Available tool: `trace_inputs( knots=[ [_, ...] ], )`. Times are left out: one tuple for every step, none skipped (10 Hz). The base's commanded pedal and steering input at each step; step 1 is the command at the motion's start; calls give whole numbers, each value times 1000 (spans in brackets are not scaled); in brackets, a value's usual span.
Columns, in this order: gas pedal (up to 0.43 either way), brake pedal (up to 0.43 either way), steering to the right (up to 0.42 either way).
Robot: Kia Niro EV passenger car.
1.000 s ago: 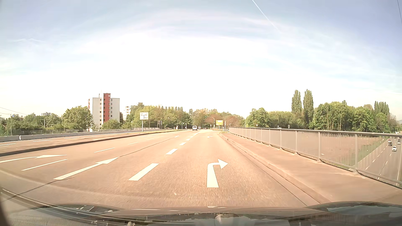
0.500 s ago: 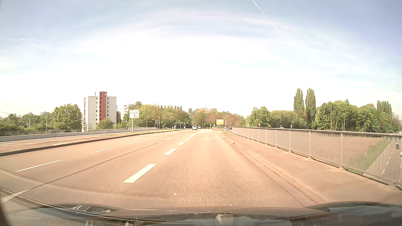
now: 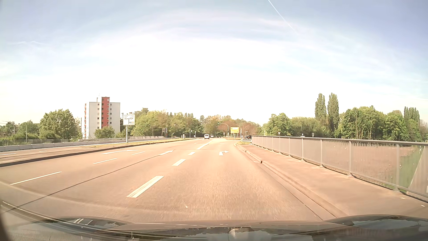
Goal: Follow the waypoints while adhering to traffic rules and regulations
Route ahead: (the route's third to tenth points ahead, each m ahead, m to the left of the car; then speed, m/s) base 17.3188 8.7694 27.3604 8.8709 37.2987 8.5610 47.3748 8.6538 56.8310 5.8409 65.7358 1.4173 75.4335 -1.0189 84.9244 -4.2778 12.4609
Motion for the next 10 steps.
trace_inputs(
  knots=[
    [47, 0, 2],
    [47, 0, 1],
    [47, 0, 1],
    [47, 0, 1],
    [47, 0, 1],
    [47, 0, 1],
    [47, 0, 2],
    [47, 0, 1],
    [47, 0, 1],
    [47, 0, 2]
  ],
)
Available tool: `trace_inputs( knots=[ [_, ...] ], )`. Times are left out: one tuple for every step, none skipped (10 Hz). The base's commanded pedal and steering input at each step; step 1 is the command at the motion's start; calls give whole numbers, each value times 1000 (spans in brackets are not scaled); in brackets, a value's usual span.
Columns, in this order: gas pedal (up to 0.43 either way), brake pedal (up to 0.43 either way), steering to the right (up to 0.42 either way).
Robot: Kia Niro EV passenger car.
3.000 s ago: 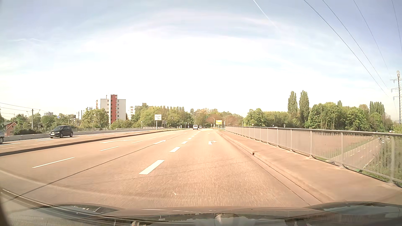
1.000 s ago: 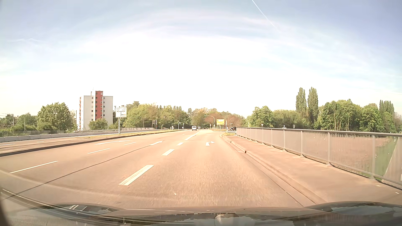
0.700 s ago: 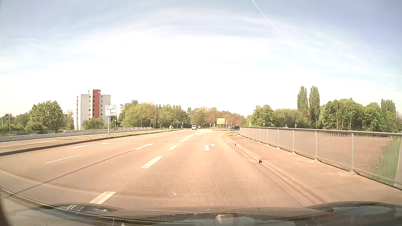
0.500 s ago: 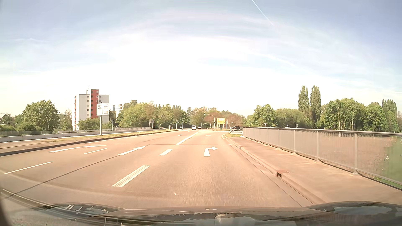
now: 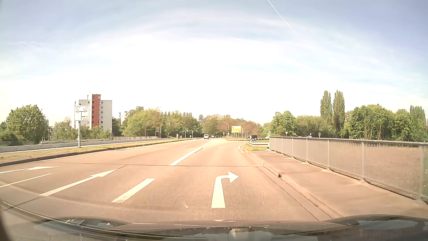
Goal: Follow the waypoints while adhering to traffic rules and regulations
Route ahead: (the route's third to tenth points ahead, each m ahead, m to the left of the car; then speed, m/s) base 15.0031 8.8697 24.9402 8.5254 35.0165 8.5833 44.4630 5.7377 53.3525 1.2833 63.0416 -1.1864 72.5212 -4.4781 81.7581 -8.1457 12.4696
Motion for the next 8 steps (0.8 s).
trace_inputs(
  knots=[
    [47, 0, 1],
    [47, 0, 1],
    [47, 0, 2],
    [47, 0, 1],
    [47, 0, 1],
    [47, 0, 2],
    [47, 0, 2],
    [47, 0, 2]
  ],
)
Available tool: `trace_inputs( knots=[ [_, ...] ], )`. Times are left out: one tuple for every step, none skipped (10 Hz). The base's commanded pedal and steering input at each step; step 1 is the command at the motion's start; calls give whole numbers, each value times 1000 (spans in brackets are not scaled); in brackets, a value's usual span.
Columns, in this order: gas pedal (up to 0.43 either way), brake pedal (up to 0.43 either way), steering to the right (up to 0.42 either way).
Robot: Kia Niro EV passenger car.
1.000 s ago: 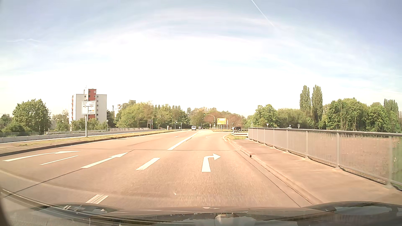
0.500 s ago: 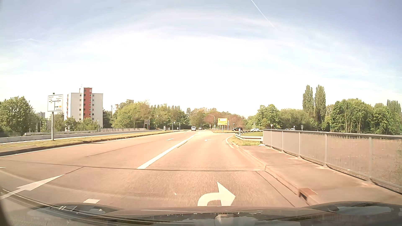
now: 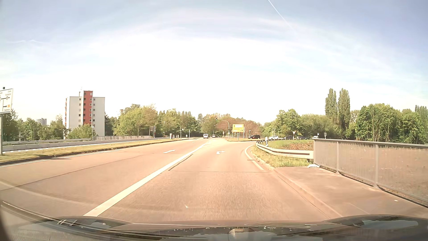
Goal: Follow the waypoints while adhering to traffic rules and regulations
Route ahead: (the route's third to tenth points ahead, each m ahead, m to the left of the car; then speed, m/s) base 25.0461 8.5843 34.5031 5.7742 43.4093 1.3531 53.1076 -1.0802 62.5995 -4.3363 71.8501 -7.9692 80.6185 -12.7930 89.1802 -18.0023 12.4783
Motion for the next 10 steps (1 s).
trace_inputs(
  knots=[
    [47, 0, 2],
    [47, 0, 3],
    [47, 0, 3],
    [47, 0, 4],
    [47, 0, 7],
    [47, 0, 11],
    [47, 0, 13],
    [47, 0, 14],
    [47, 0, 14],
    [47, 0, 15]
  ],
)
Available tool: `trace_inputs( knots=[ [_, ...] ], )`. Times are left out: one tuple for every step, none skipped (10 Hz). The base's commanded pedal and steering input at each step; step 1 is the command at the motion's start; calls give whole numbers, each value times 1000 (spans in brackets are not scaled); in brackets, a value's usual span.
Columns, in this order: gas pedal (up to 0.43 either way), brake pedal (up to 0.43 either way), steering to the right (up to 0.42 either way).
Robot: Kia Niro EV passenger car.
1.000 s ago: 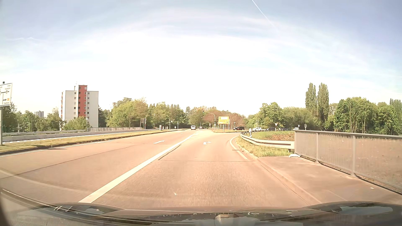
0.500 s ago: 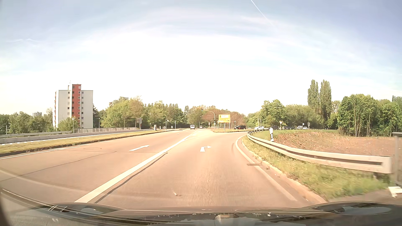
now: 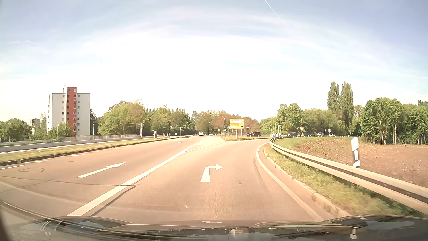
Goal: Follow the waypoints while adhering to traffic rules and regulations
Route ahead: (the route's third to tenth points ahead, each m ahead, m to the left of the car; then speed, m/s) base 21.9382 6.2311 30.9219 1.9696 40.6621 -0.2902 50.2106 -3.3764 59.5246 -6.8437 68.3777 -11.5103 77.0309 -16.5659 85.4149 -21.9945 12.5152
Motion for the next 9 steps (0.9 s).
trace_inputs(
  knots=[
    [47, 0, 17],
    [47, 0, 19],
    [47, 0, 21],
    [47, 0, 22],
    [47, 0, 22],
    [47, 0, 22],
    [47, 0, 23],
    [47, 0, 23],
    [47, 0, 24]
  ],
)
